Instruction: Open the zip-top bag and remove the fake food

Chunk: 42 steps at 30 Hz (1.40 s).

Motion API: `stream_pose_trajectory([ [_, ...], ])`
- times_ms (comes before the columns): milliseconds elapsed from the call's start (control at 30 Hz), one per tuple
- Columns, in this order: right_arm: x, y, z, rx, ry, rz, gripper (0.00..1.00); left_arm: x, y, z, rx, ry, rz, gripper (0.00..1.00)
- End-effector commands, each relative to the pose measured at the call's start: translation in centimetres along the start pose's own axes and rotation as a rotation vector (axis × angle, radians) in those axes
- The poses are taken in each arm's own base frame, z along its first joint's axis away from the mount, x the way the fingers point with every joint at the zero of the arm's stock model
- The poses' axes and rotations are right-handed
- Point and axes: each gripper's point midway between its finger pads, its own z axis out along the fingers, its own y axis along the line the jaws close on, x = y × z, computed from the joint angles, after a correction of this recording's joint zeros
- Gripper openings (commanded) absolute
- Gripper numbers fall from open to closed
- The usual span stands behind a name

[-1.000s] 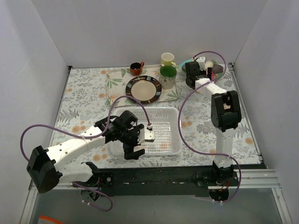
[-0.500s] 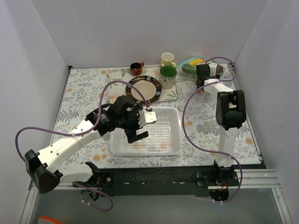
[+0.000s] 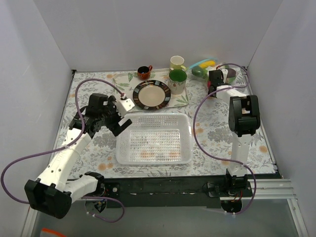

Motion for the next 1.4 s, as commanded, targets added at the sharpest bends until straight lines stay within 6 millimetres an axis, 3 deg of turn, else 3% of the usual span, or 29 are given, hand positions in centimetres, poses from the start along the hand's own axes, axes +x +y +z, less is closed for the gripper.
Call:
stream_pose_trajectory([
  [0, -1.0, -1.5, -3.5, 0.010, -0.058, 0.075, 0.01, 4.8, 3.0, 0.4, -0.121, 0.076, -0.020, 0.98],
  [100, 1.8, -5.3, -6.8, 0.123, -0.037, 0.148, 0.01, 8.0, 3.5, 1.6, -0.125, 0.138, -0.066, 0.98],
  [133, 1.0, -6.1, -9.0, 0.128, -0.069, 0.196, 0.01, 8.3, 3.6, 1.8, -0.121, 0.139, -0.071, 0.98],
  [167, 3.7, -7.3, -9.5, 0.163, -0.033, 0.223, 0.01, 8.5, 3.1, 2.3, -0.100, 0.130, -0.077, 0.98],
  [200, 4.7, -8.6, -10.5, 0.207, -0.028, 0.233, 0.01, 8.3, 3.1, 2.4, -0.094, 0.118, -0.075, 0.98],
  [233, 4.3, -9.5, -12.3, 0.211, -0.056, 0.270, 0.01, 7.8, 3.0, 2.7, -0.086, 0.093, -0.073, 0.98],
  [267, 7.1, -10.7, -12.8, 0.250, -0.016, 0.277, 0.01, 7.4, 2.8, 2.9, -0.067, 0.070, -0.073, 0.98],
  [367, 9.8, -14.4, -15.3, 0.383, -0.003, 0.369, 0.01, 7.3, 2.3, 3.9, -0.015, 0.069, -0.100, 0.98],
  [433, 10.8, -15.2, -16.0, 0.402, 0.042, 0.358, 0.02, 8.1, 1.6, 4.8, 0.033, 0.100, -0.129, 0.98],
  [467, 10.3, -15.2, -16.2, 0.403, 0.054, 0.355, 0.10, 8.3, 1.2, 5.0, 0.055, 0.105, -0.141, 0.98],
  [533, 11.3, -15.4, -16.8, 0.423, 0.132, 0.308, 0.31, 8.4, 0.3, 5.6, 0.103, 0.105, -0.176, 0.98],
  [600, 9.9, -14.5, -17.3, 0.371, 0.125, 0.301, 0.47, 8.2, -0.3, 5.7, 0.134, 0.098, -0.205, 0.98],
  [667, 8.3, -13.1, -18.2, 0.305, 0.094, 0.218, 0.54, 8.4, -0.5, 5.7, 0.140, 0.099, -0.210, 0.98],
  [733, 5.1, -11.9, -19.9, 0.273, -0.002, 0.136, 0.68, 8.8, -0.9, 5.7, 0.148, 0.111, -0.207, 0.98],
  [767, 4.1, -9.8, -20.9, 0.234, -0.051, 0.086, 0.76, 9.0, -1.0, 5.6, 0.146, 0.115, -0.204, 0.98],
  [800, 3.1, -9.1, -21.5, 0.245, -0.083, 0.053, 0.84, 9.3, -1.2, 5.6, 0.152, 0.125, -0.207, 0.98],
  [867, 0.0, -5.3, -23.3, 0.172, -0.149, 0.024, 0.84, 9.6, -1.5, 5.6, 0.156, 0.133, -0.207, 0.98],
  [900, 0.0, -4.0, -22.5, 0.191, -0.139, -0.019, 0.85, 9.6, -1.5, 5.5, 0.156, 0.133, -0.210, 0.98],
  [933, -2.1, -1.6, -23.4, 0.153, -0.181, -0.011, 0.85, 9.6, -1.5, 5.5, 0.155, 0.132, -0.210, 0.98],
  [967, -2.7, -0.4, -23.2, 0.153, -0.185, -0.021, 0.85, 9.5, -1.5, 5.4, 0.153, 0.130, -0.209, 0.98],
  [1000, -1.1, 0.4, -21.0, 0.217, -0.118, -0.096, 0.84, 9.5, -1.6, 5.3, 0.156, 0.128, -0.207, 0.98],
  [1033, -4.2, 2.2, -22.0, 0.202, -0.157, -0.028, 0.84, 9.4, -1.6, 5.3, 0.154, 0.126, -0.206, 0.98],
  [1067, -4.3, 2.8, -21.6, 0.226, -0.136, -0.032, 0.84, 9.5, -1.5, 5.2, 0.149, 0.128, -0.207, 0.98],
  [1100, -2.9, 4.0, -19.2, 0.287, -0.091, -0.077, 0.84, 9.4, -1.5, 5.0, 0.146, 0.126, -0.207, 0.98],
  [1133, -1.9, 3.7, -19.3, 0.335, -0.040, -0.131, 0.84, 9.3, -1.5, 4.9, 0.144, 0.122, -0.197, 0.98],
  [1167, -3.3, 4.9, -19.6, 0.319, -0.063, -0.107, 0.84, 9.7, -1.6, 4.9, 0.142, 0.134, -0.196, 0.98],
  [1200, -1.9, 5.5, -18.2, 0.353, -0.038, -0.155, 0.85, 9.7, -1.5, 5.0, 0.136, 0.129, -0.188, 0.98],
  [1267, -0.3, 6.2, -17.6, 0.364, -0.024, -0.201, 0.85, 10.1, -1.8, 5.2, 0.139, 0.135, -0.189, 0.98],
  [1367, 0.9, 6.8, -16.7, 0.337, -0.037, -0.203, 0.85, 10.0, -1.7, 5.7, 0.138, 0.123, -0.208, 0.98],
])
